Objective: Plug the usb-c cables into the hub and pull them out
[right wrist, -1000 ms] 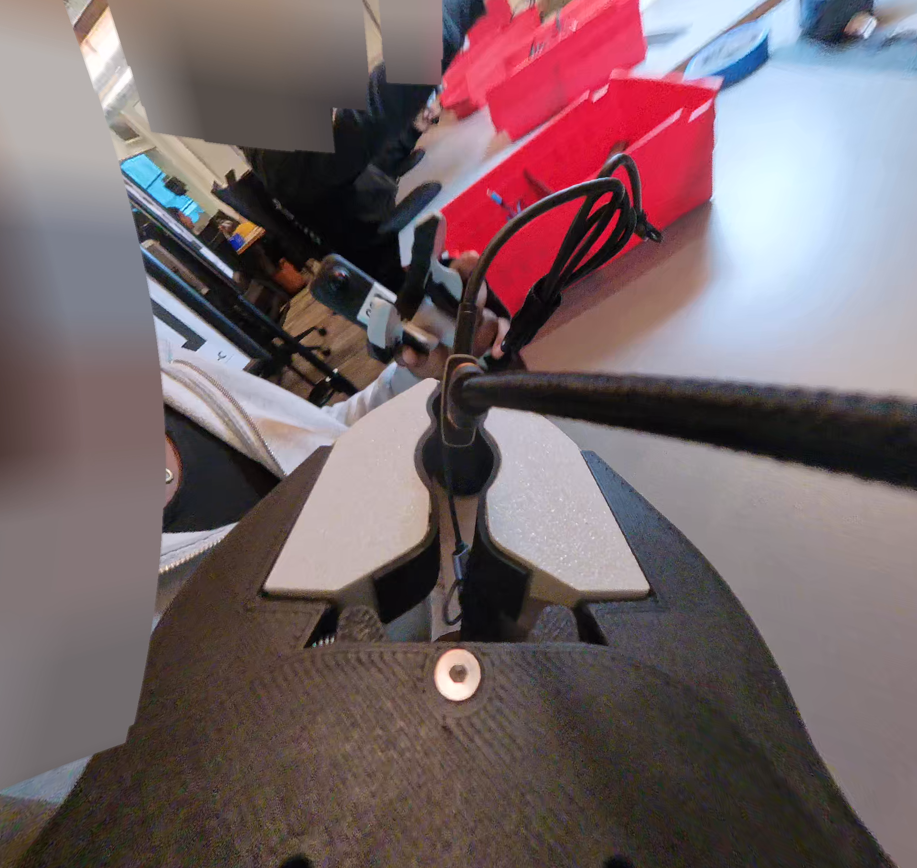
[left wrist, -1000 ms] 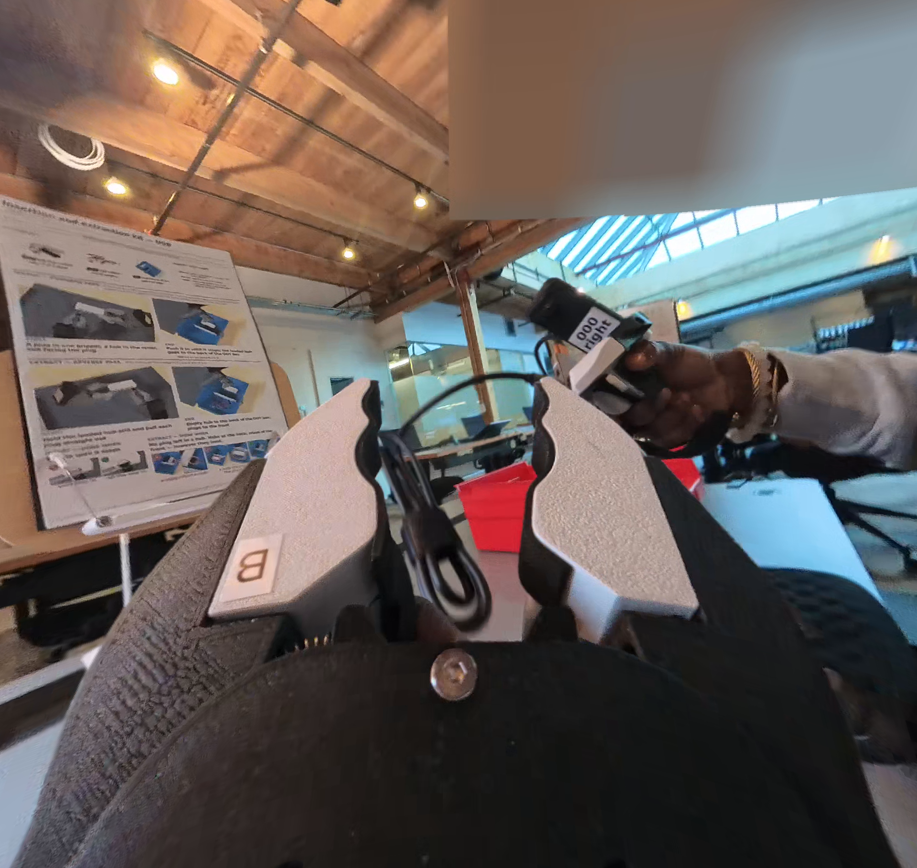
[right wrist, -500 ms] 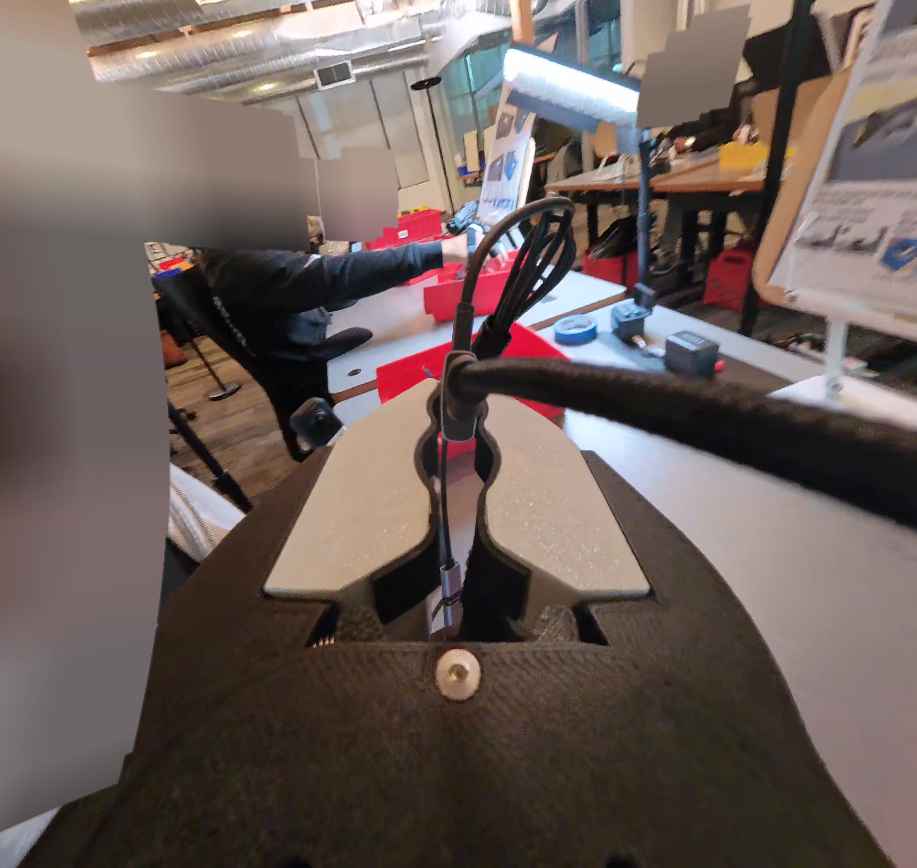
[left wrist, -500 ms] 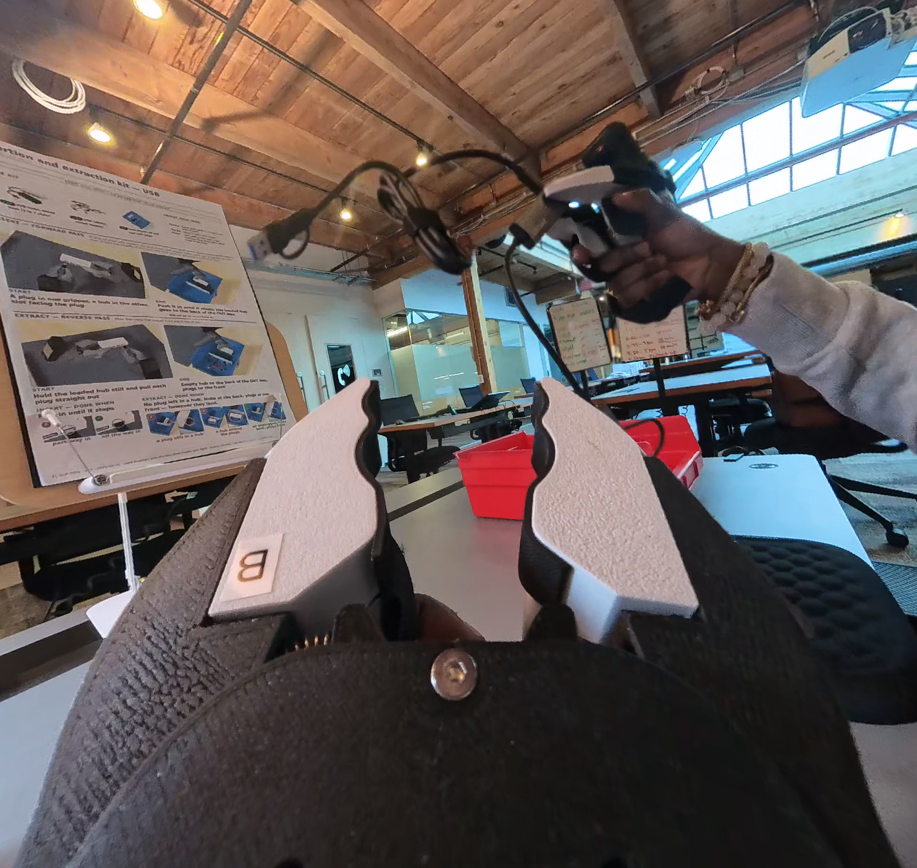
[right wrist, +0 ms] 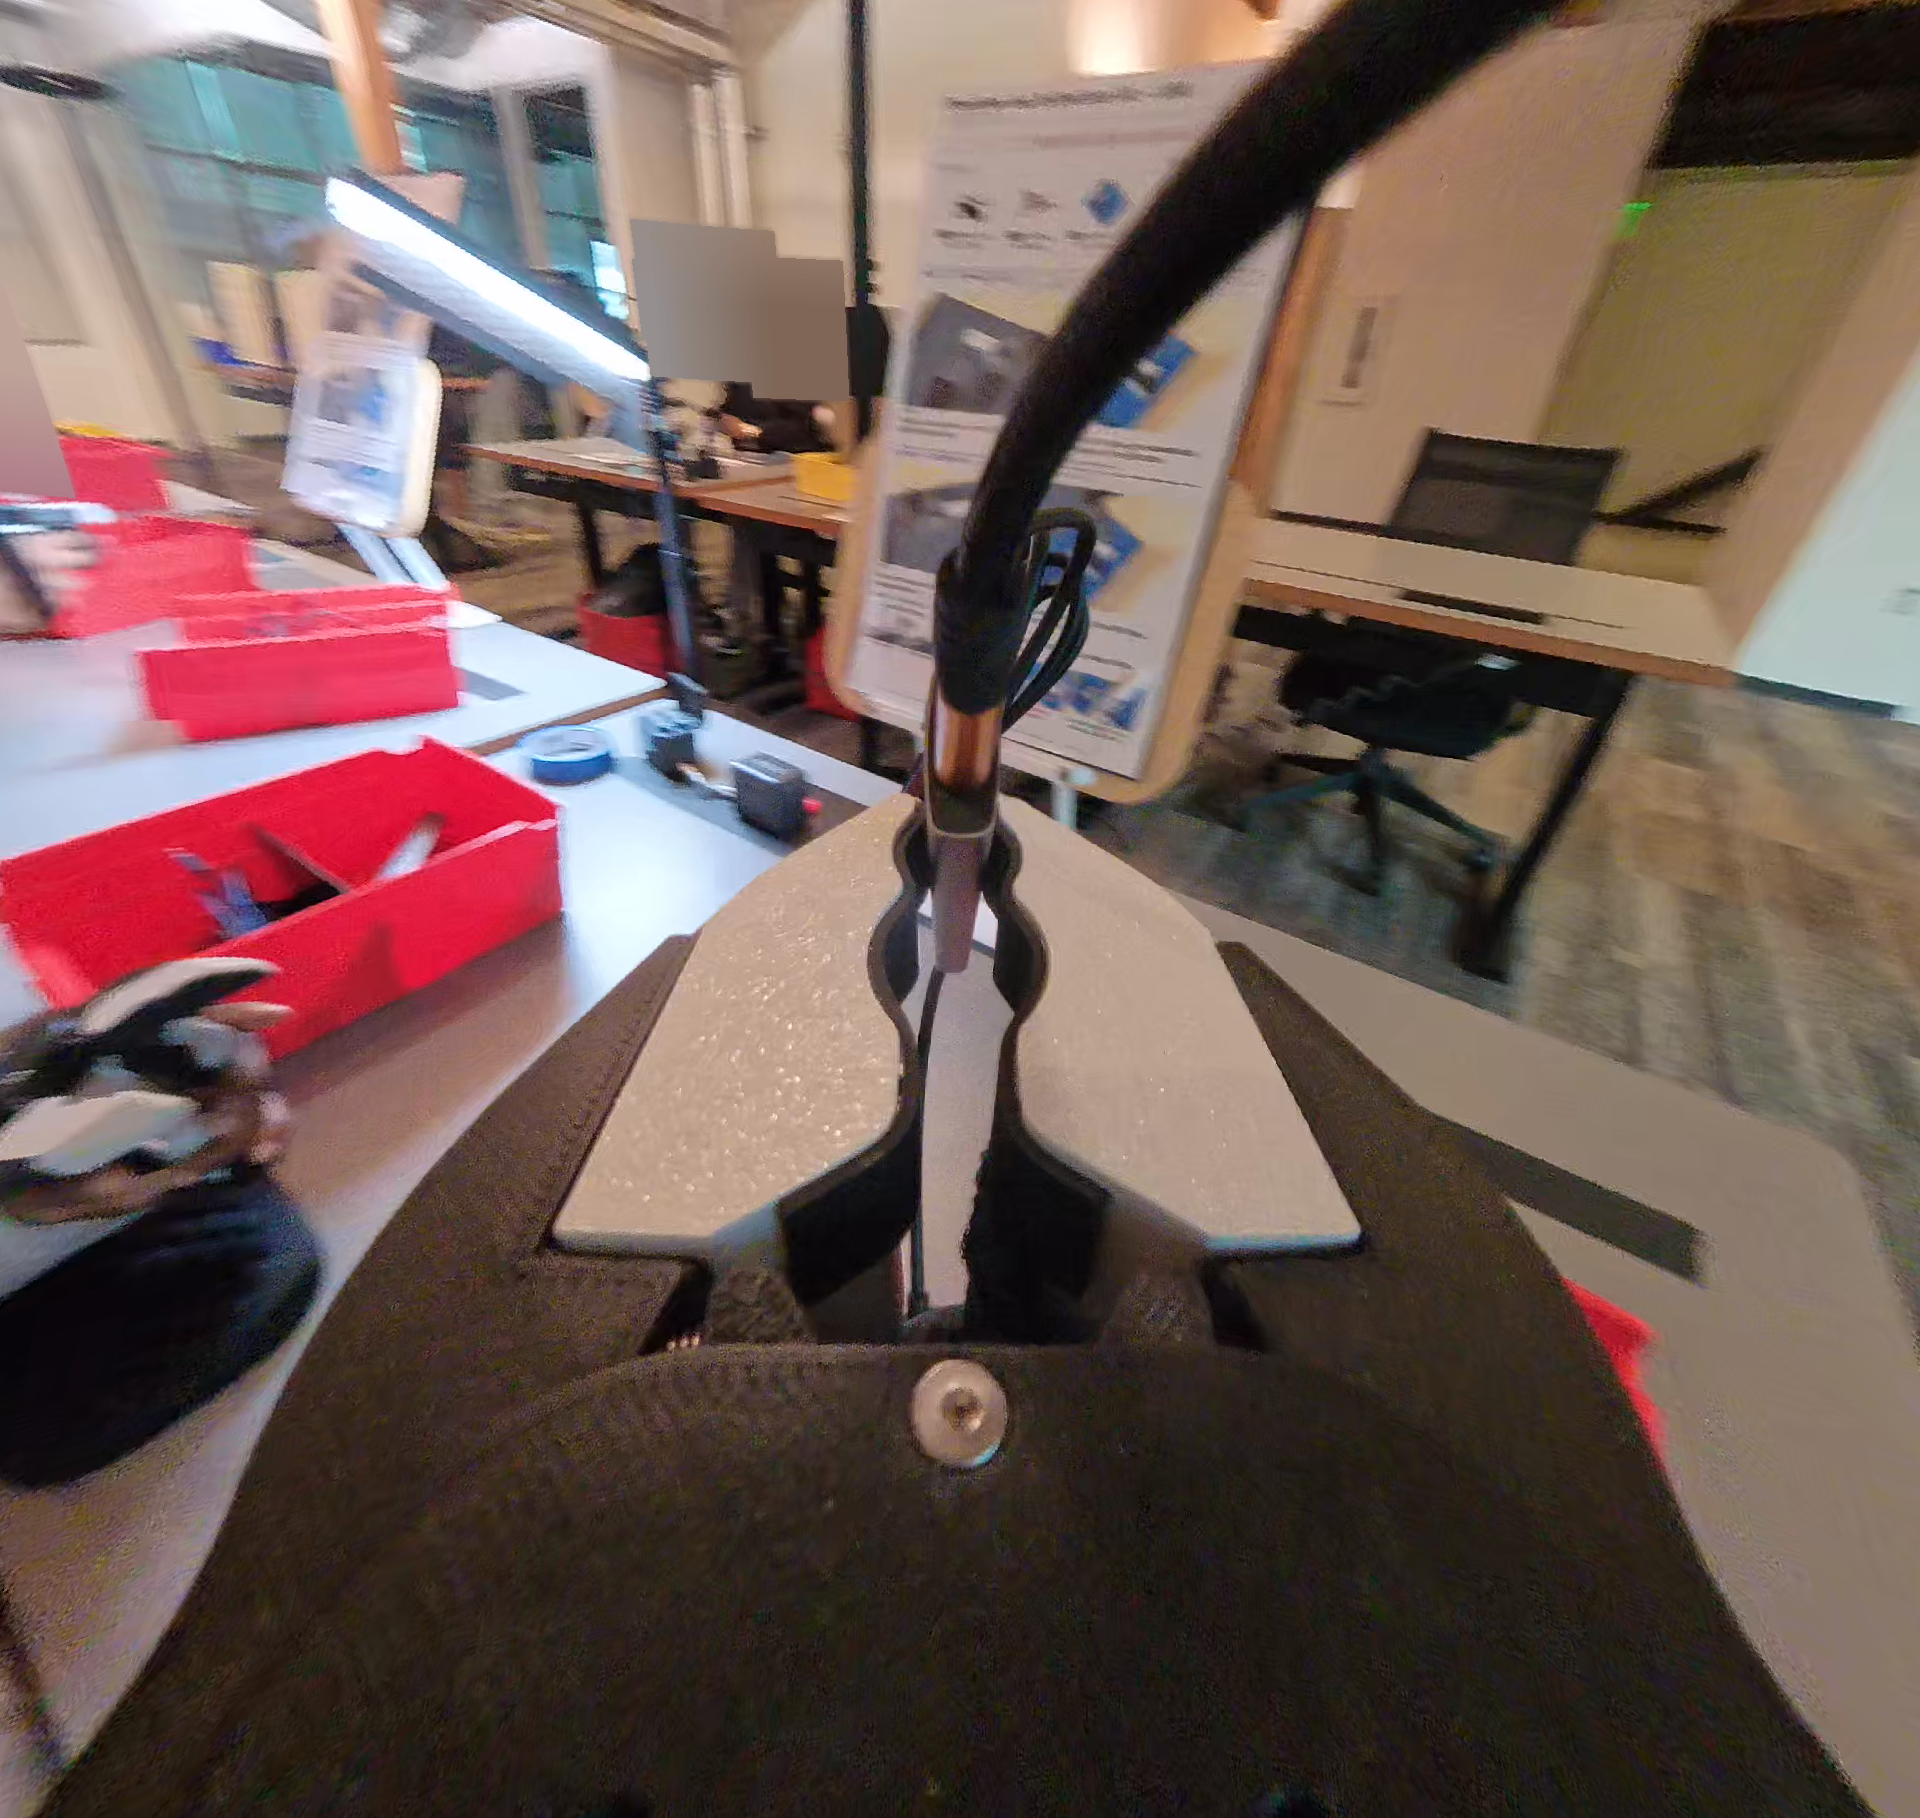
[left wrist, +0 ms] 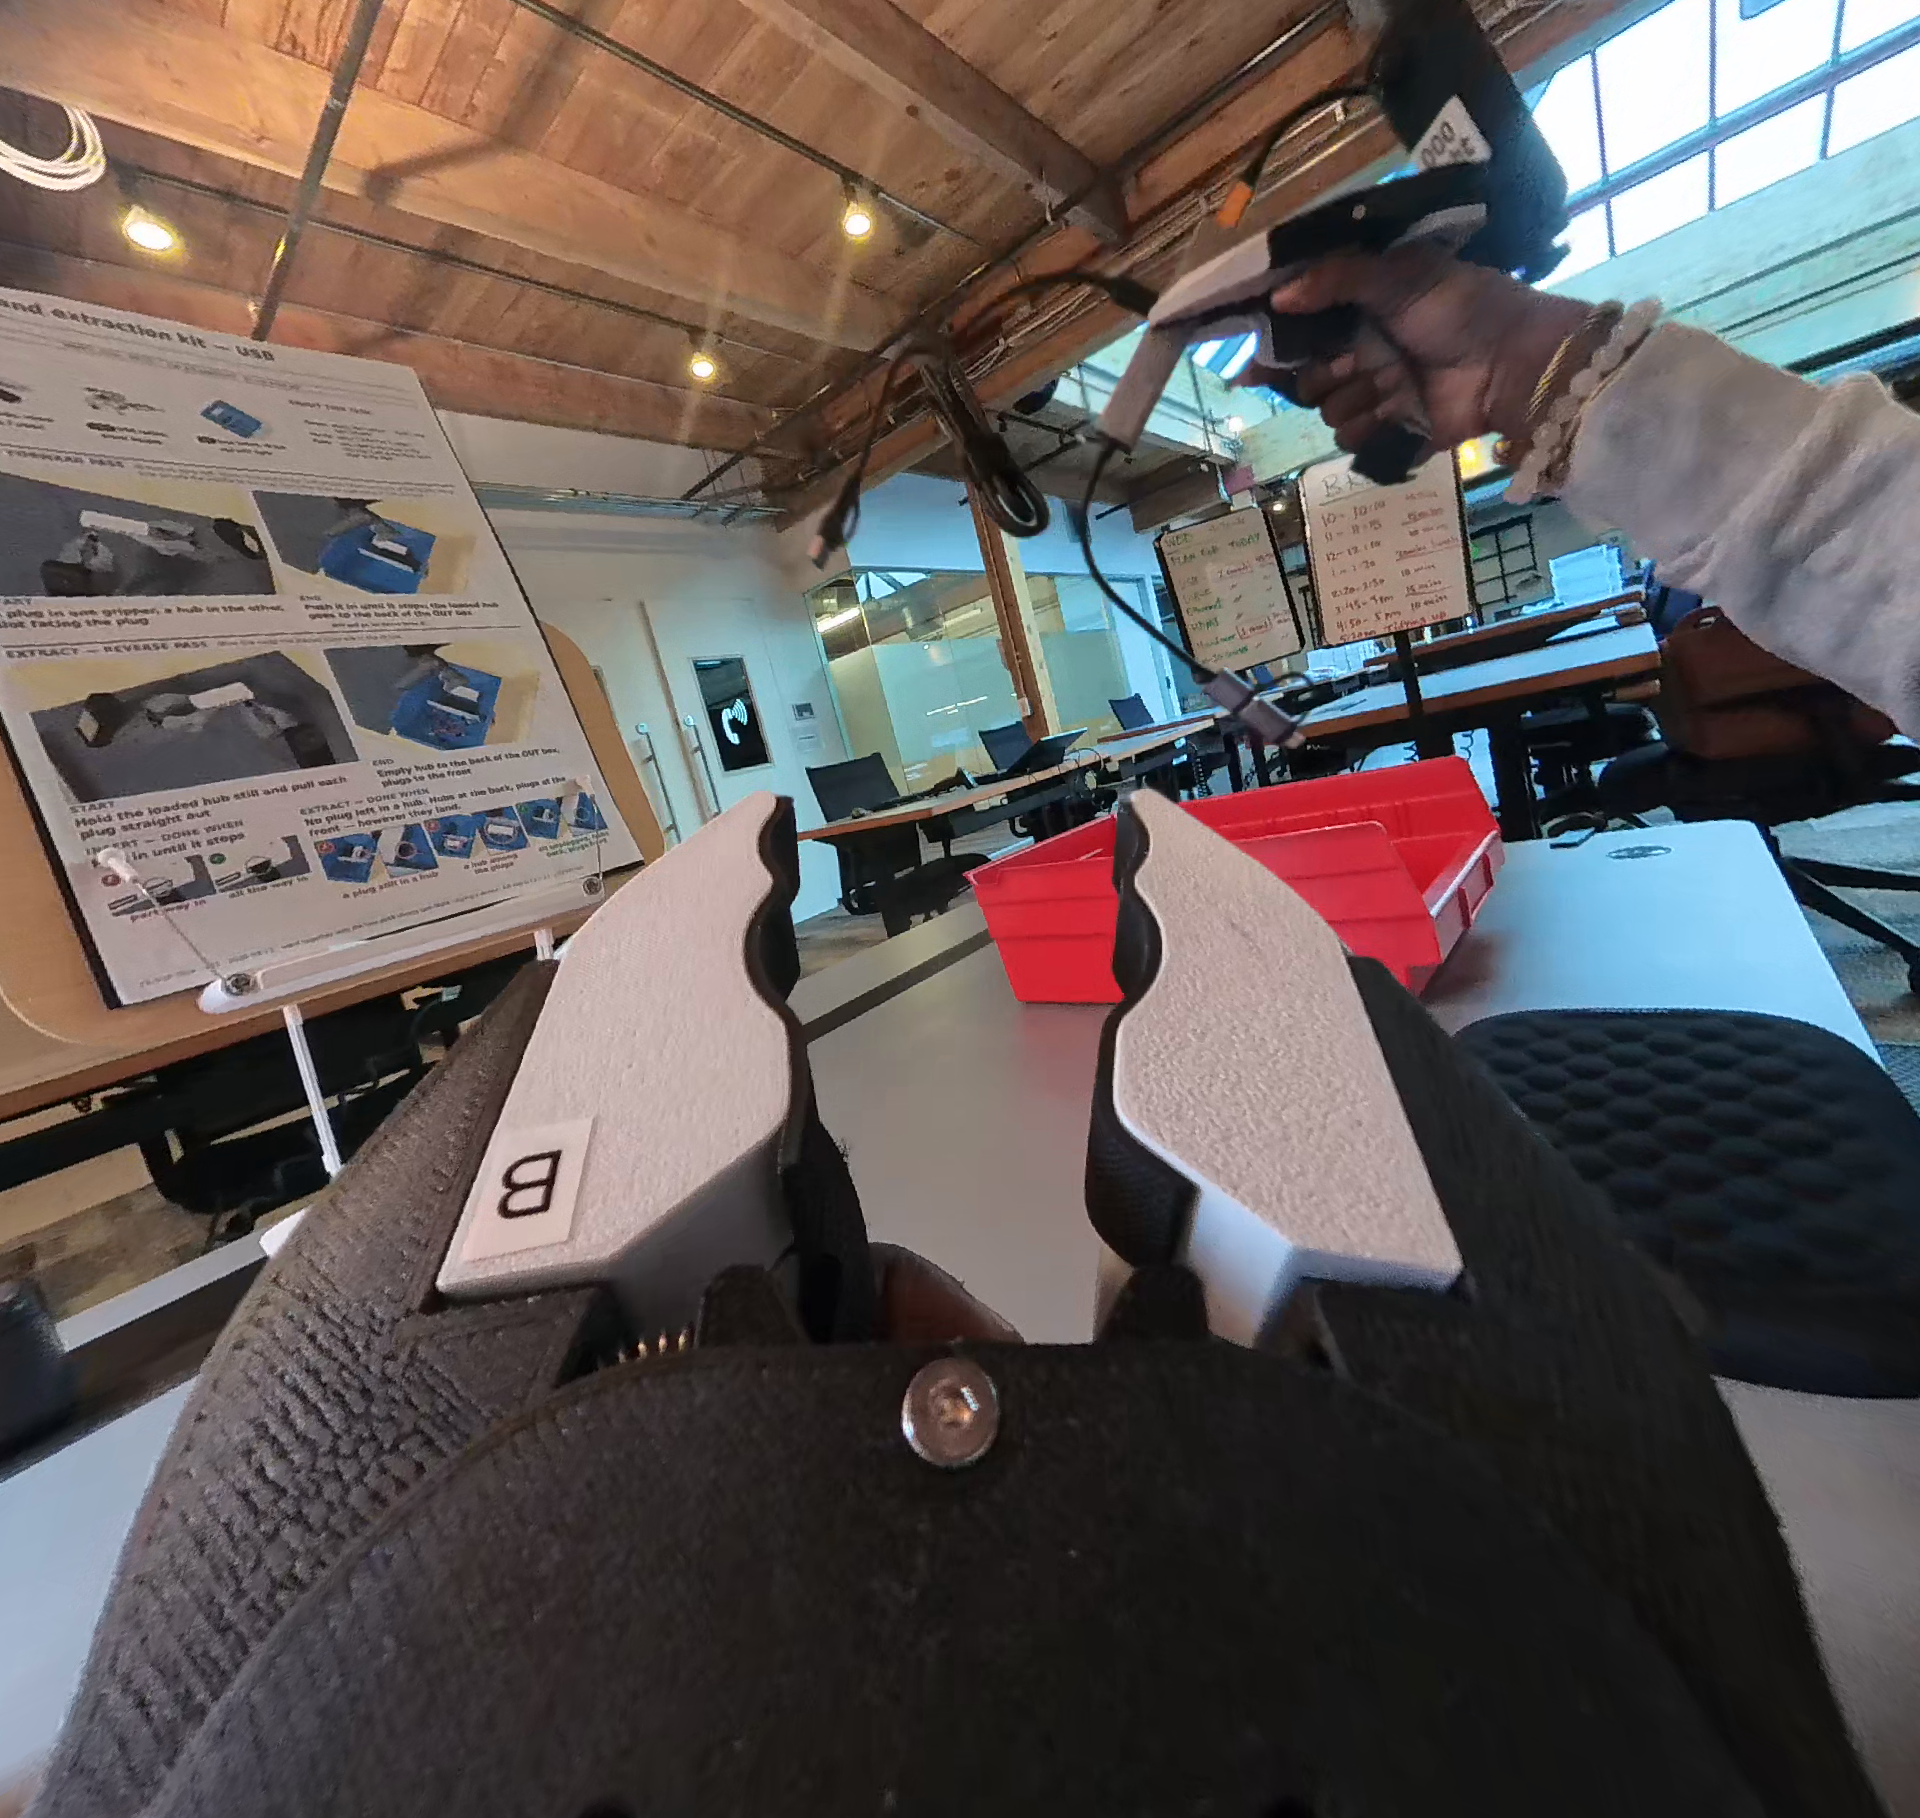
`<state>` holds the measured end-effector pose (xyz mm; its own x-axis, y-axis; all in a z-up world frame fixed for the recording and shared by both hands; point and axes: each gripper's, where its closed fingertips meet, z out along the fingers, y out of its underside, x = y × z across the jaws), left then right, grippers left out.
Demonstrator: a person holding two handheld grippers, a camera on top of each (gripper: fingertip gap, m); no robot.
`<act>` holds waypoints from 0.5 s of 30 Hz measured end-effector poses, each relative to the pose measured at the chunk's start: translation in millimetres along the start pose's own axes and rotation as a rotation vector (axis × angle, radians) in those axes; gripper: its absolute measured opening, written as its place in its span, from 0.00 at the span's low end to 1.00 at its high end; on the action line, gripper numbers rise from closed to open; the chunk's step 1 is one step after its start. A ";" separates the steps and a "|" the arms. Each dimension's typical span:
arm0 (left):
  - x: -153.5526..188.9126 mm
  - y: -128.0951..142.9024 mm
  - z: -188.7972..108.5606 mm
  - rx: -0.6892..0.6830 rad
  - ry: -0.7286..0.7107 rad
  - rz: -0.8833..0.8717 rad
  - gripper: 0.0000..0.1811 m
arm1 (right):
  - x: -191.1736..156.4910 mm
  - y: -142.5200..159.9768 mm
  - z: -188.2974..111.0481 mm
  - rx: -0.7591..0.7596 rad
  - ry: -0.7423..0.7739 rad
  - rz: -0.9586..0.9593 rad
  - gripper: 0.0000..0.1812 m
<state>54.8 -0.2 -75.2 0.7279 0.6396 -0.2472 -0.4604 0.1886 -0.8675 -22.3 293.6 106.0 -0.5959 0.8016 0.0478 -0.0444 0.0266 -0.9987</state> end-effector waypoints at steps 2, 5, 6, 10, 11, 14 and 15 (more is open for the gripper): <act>0.8 1.4 0.4 -0.008 0.003 0.008 0.32 | 19.8 14.4 -9.0 -0.025 0.093 -0.005 0.05; 1.0 7.3 1.8 -0.040 0.004 0.012 0.32 | 44.6 49.7 -20.8 -0.083 0.213 0.007 0.05; 1.3 8.3 2.0 -0.047 0.005 0.019 0.32 | 51.9 64.1 -24.0 -0.106 0.247 0.018 0.05; 4.0 10.5 2.7 -0.060 0.014 0.036 0.32 | 73.3 118.0 -30.1 -0.191 0.336 0.061 0.05; 4.2 11.2 2.7 -0.064 0.015 0.038 0.32 | 78.2 130.1 -30.9 -0.220 0.356 0.064 0.05; 4.9 13.7 3.1 -0.076 0.019 0.040 0.31 | 84.1 165.3 -28.1 -0.345 0.346 0.109 0.05; 5.3 14.8 3.3 -0.082 0.021 0.041 0.31 | 84.7 175.6 -25.8 -0.384 0.329 0.132 0.05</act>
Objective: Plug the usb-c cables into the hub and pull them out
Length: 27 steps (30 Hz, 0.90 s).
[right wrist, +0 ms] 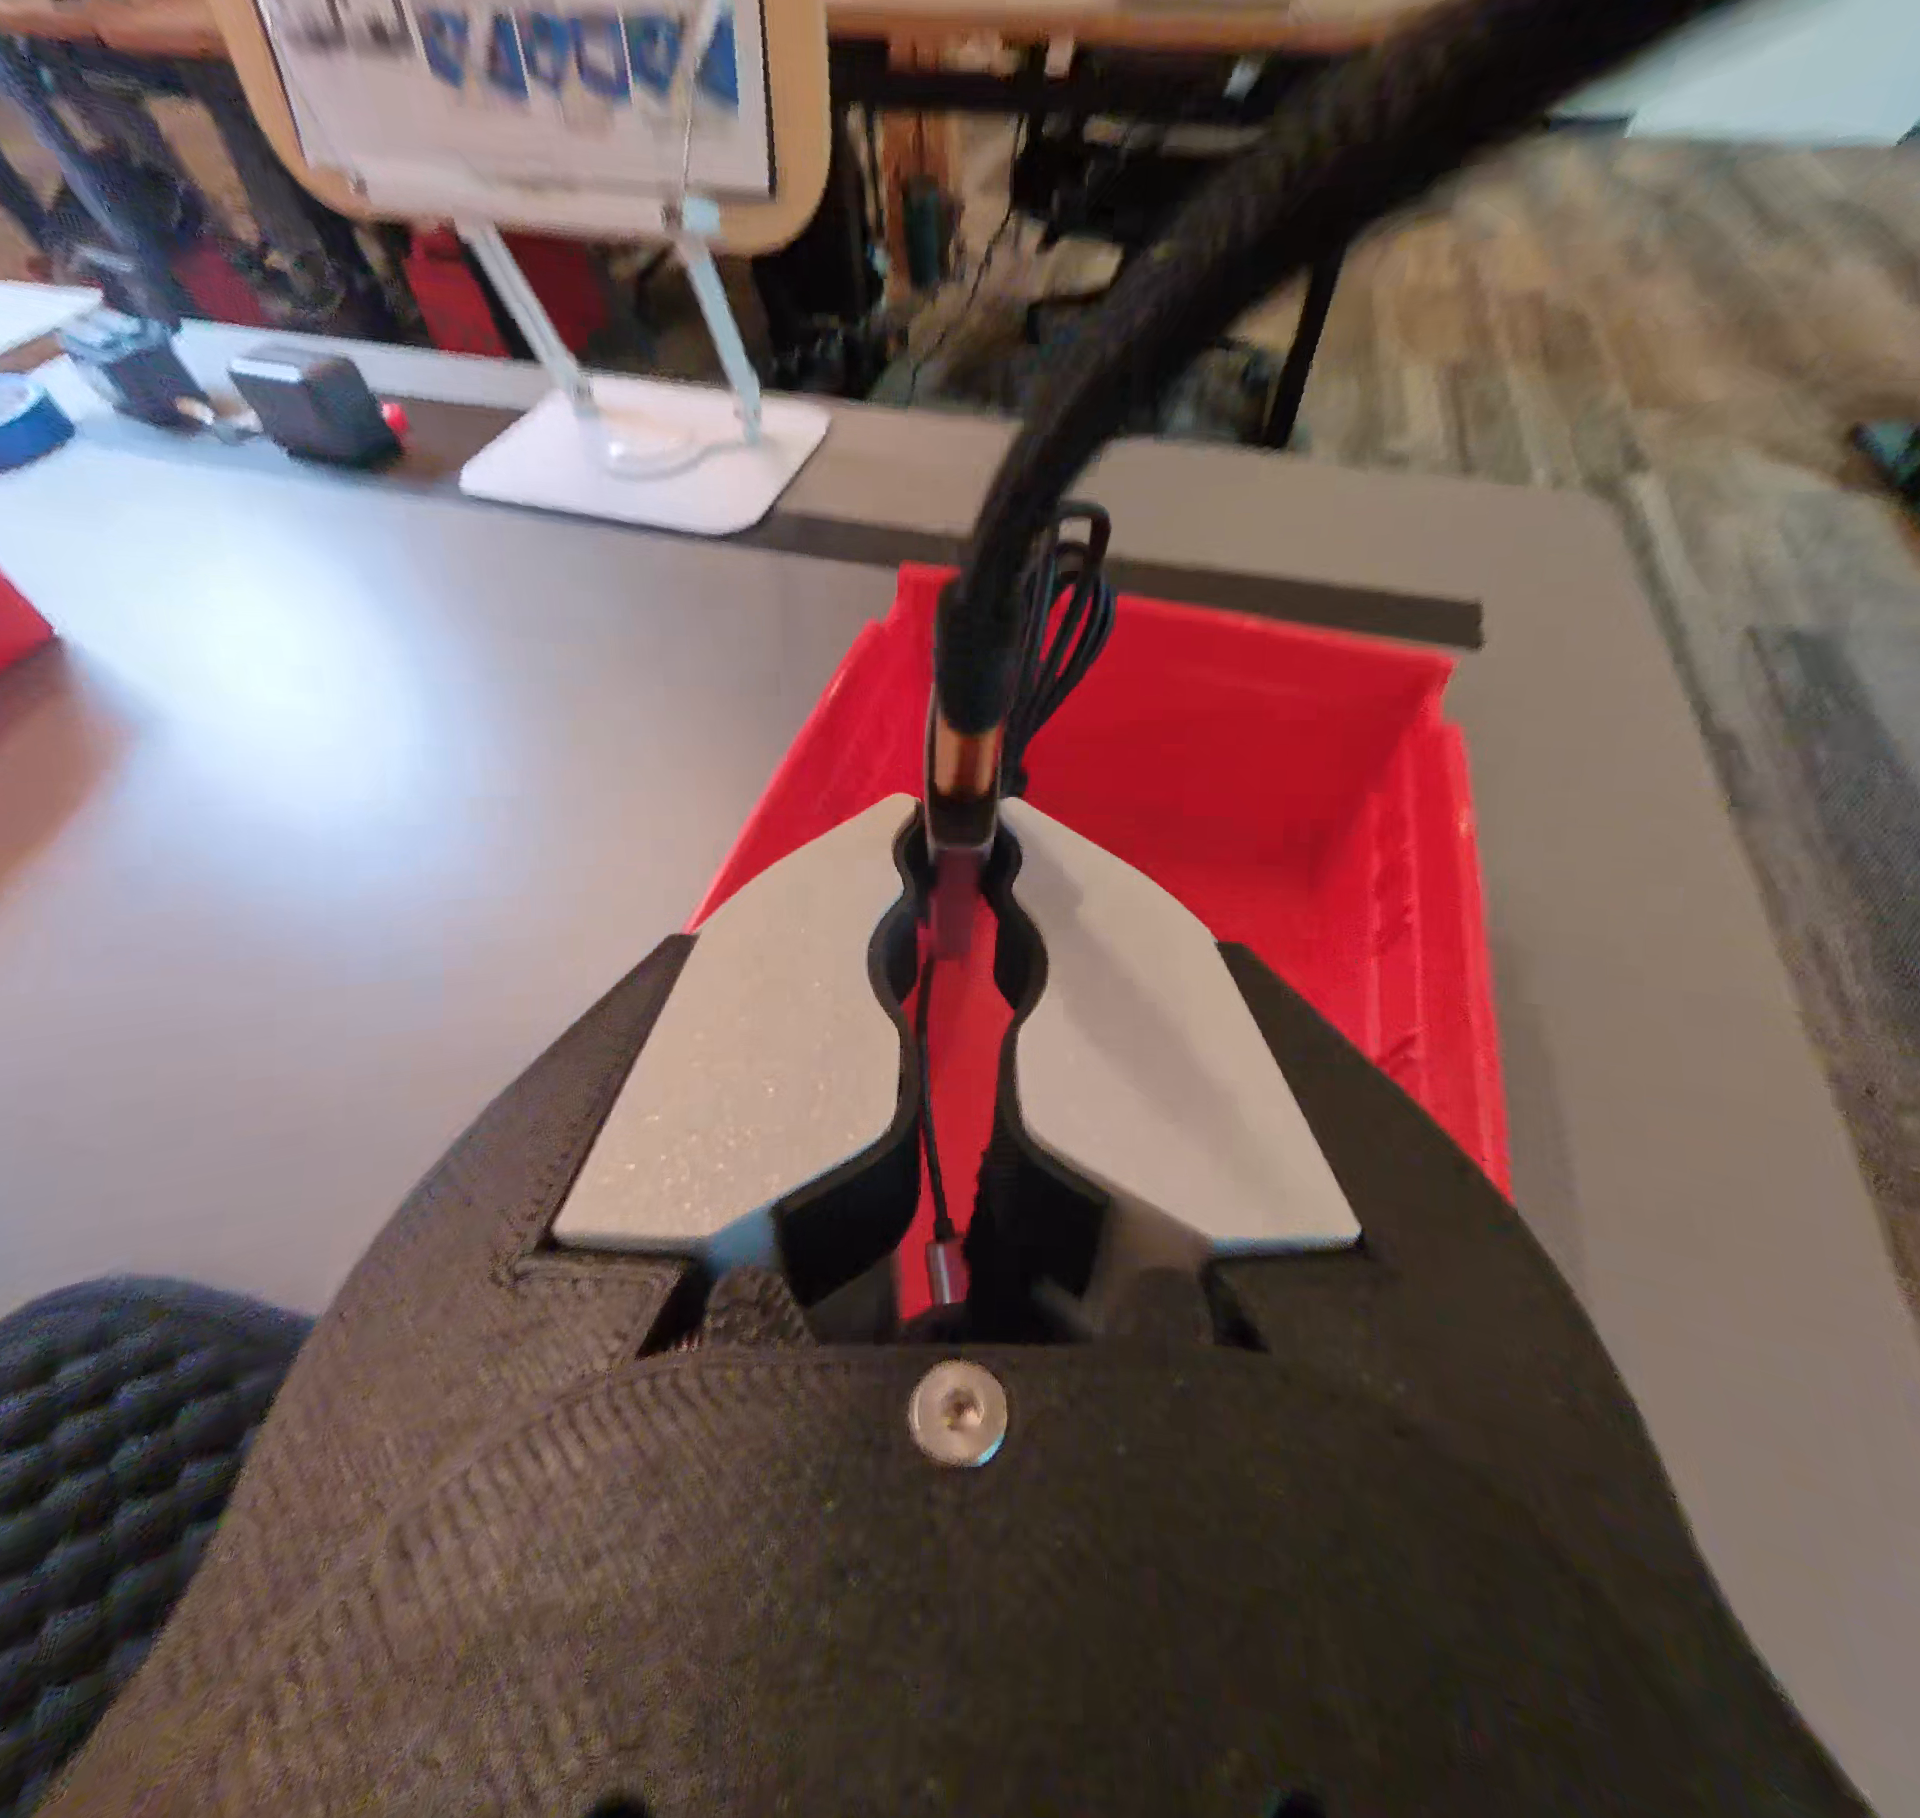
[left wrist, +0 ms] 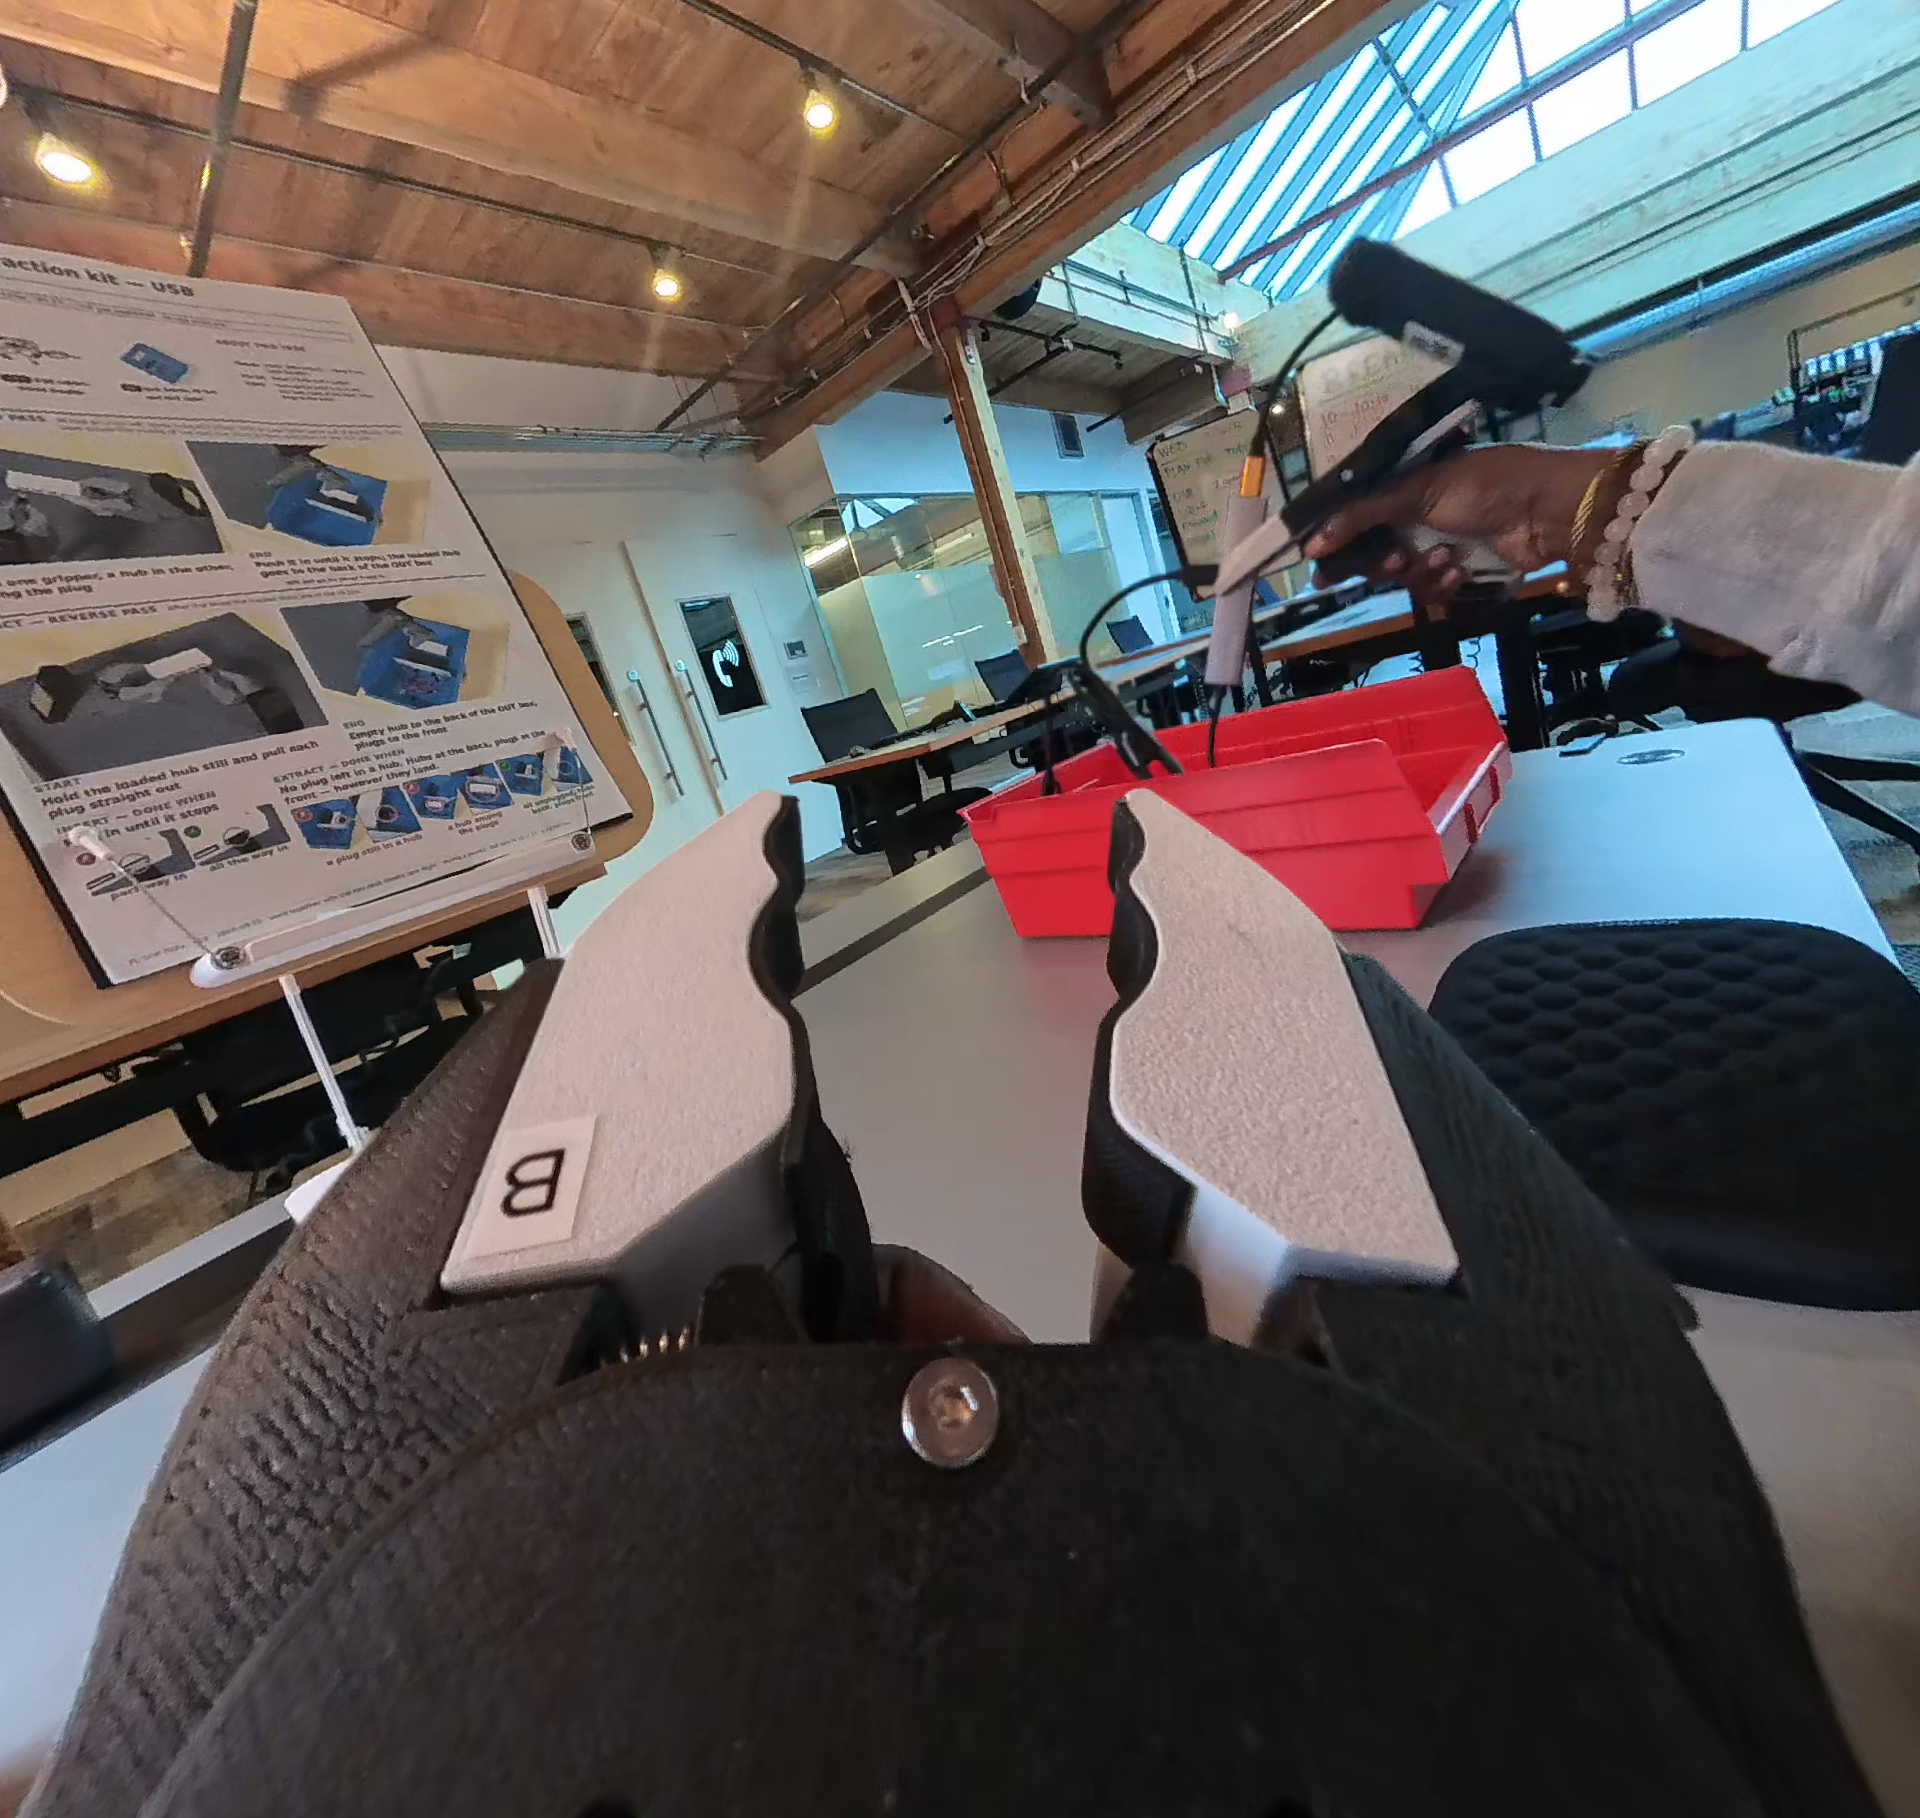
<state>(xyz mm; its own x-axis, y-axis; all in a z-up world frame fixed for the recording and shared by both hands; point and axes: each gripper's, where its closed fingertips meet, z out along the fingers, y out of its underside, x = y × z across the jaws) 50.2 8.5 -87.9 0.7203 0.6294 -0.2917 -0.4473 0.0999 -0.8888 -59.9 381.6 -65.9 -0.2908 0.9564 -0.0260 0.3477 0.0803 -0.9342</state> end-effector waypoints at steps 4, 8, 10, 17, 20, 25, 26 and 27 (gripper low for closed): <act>2.7 3.0 0.9 -0.019 0.010 0.018 0.31 | -14.1 34.5 27.4 -0.176 -0.169 0.102 0.05; 3.5 4.3 1.1 -0.028 0.013 0.025 0.31 | -19.5 70.2 50.4 -0.332 -0.209 0.153 0.05; 3.7 4.6 1.2 -0.029 0.016 0.022 0.31 | -14.7 84.5 58.0 -0.393 -0.173 0.164 0.05; 5.5 7.8 2.3 -0.047 0.022 0.030 0.30 | 3.3 101.5 71.0 -0.430 -0.100 0.199 0.08; 6.3 7.9 2.5 -0.047 0.025 0.031 0.30 | 17.1 110.7 75.6 -0.454 -0.036 0.217 0.13; 6.1 8.3 2.5 -0.048 0.024 0.028 0.30 | 31.2 127.4 72.4 -0.555 0.075 0.195 0.29; 5.9 8.0 2.5 -0.046 0.024 0.023 0.30 | 33.5 132.8 67.8 -0.609 0.109 0.158 0.33; 5.8 7.7 2.4 -0.042 0.025 0.015 0.30 | 36.4 136.4 62.4 -0.657 0.155 0.107 0.34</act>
